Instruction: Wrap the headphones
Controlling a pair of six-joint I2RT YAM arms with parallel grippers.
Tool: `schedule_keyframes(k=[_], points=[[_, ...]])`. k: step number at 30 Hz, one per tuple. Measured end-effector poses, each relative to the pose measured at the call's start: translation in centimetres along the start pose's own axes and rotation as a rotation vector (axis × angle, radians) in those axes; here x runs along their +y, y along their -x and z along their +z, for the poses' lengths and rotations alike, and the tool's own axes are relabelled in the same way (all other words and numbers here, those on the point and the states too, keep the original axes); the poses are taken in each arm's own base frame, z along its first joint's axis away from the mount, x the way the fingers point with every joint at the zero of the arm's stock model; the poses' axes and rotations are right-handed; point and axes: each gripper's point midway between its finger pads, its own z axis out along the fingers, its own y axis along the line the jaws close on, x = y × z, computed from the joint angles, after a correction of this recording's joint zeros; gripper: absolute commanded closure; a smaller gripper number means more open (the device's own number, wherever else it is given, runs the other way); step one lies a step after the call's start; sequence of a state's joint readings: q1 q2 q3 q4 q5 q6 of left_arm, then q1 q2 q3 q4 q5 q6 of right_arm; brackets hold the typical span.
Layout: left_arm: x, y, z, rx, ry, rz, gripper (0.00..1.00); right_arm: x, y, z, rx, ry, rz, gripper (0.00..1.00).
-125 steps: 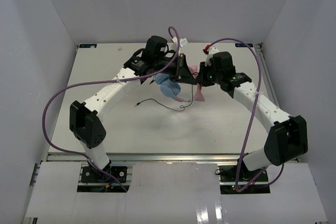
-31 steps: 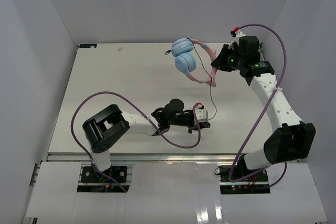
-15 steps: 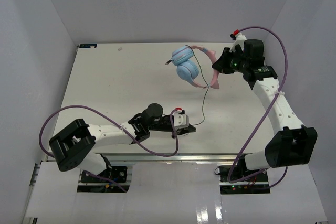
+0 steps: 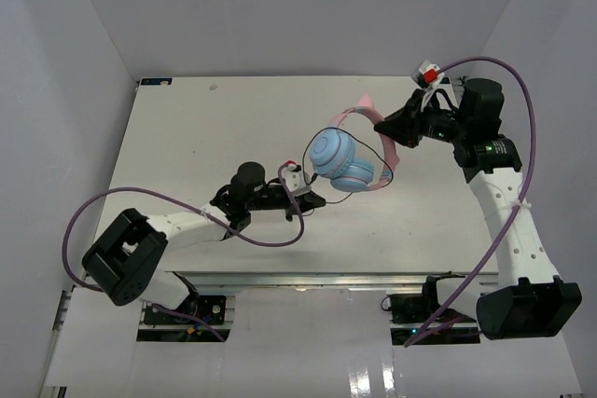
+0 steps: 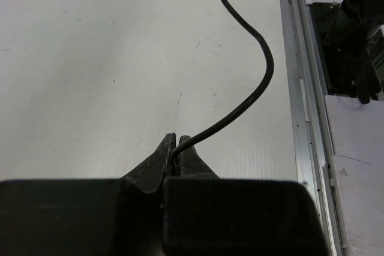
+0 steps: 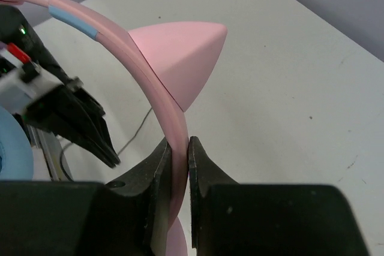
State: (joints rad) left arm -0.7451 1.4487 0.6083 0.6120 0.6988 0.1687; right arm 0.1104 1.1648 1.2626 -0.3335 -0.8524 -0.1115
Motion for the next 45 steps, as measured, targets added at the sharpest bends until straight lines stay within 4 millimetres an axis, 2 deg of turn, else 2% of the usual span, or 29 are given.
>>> schedule_keyframes(k=[3,6,11,16,23,27,30,33,36,41,45], points=[[0.3,1.9,-1.3,-0.038,-0.004,0.023,1.00,-0.8,-1.6,-0.5,0.038,0.016,-0.043,0.92],[0.9,3.0,-2.8,-0.055,0.005,0.030,1.00,-1.8,-3.8,-0.8,0.095,0.021,-0.074,0.92],[3.0,2.5,-5.3,-0.022,0.049,-0.024,1.00,-2.2,-7.2,-0.8,0.210,0.088,-0.113,0.92],[4.5,2.6,-6.5,0.025,0.065,-0.074,1.00,-2.3,-9.5,-1.0,0.312,0.185,-0.179,0.92],[5.4,4.8,-5.8,0.049,0.023,-0.113,0.97,-2.3,-13.0,-1.2,0.413,0.245,-0.212,0.92],[5.7,5.7,-5.0,0.055,-0.018,-0.205,1.00,-2.3,-15.3,-0.9,0.459,0.207,-0.231,0.92],[6.3,6.5,-4.1,0.069,-0.041,-0.302,1.00,-2.3,-16.3,-0.3,0.482,0.171,-0.250,0.92],[7.1,6.7,-3.0,0.107,-0.055,-0.425,1.00,-2.6,-16.7,0.7,0.498,0.117,-0.286,0.92],[7.9,6.2,-2.0,0.147,-0.058,-0.542,1.00,-3.5,-16.8,1.4,0.509,0.037,-0.316,0.92],[7.5,5.5,-1.6,0.208,-0.064,-0.745,1.00,-6.4,-16.9,1.5,0.517,-0.180,-0.339,0.92],[6.7,5.7,-1.2,0.235,-0.082,-0.857,0.97,-8.2,-15.9,1.9,0.494,-0.334,-0.377,0.92]])
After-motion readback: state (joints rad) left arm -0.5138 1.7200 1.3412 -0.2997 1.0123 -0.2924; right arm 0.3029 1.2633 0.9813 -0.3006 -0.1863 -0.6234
